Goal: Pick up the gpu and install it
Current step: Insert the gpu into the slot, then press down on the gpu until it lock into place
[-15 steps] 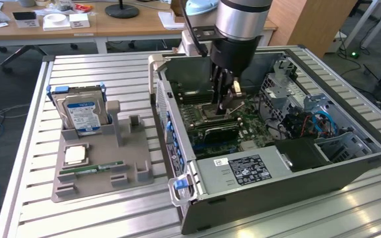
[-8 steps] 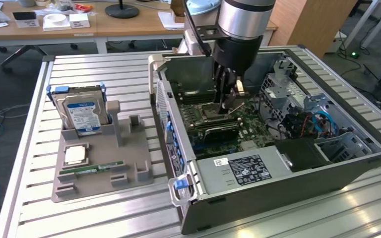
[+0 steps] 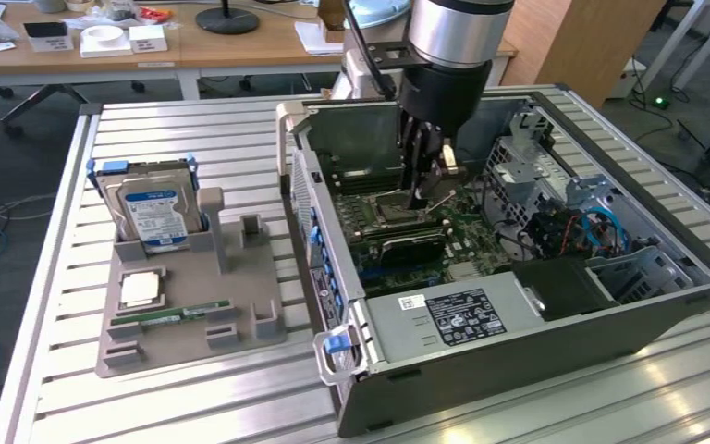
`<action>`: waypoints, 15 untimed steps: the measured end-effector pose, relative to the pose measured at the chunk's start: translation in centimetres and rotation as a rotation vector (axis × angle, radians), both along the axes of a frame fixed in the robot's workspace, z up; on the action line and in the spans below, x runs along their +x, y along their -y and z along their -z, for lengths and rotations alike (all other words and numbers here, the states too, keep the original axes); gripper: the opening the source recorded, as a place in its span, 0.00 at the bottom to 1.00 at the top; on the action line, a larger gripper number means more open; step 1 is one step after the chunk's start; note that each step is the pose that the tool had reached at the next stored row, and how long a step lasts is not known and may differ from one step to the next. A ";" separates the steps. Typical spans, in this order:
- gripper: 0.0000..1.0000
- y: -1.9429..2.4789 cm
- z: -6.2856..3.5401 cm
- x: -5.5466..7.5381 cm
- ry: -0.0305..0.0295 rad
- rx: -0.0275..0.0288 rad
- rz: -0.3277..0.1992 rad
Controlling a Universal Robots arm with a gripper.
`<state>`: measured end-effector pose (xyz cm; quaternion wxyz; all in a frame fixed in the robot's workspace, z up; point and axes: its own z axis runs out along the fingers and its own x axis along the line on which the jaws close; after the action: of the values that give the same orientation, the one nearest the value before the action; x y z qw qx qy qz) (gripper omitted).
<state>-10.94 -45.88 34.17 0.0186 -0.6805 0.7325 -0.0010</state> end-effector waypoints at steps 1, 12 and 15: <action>0.40 0.00 -0.10 0.0 0.0000 0.0000 0.000; 0.40 0.00 -0.20 0.0 0.0000 0.0000 0.000; 0.40 0.00 -0.20 0.0 0.0000 0.0001 0.000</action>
<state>-10.94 -45.88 34.37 0.0186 -0.6806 0.7325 -0.0010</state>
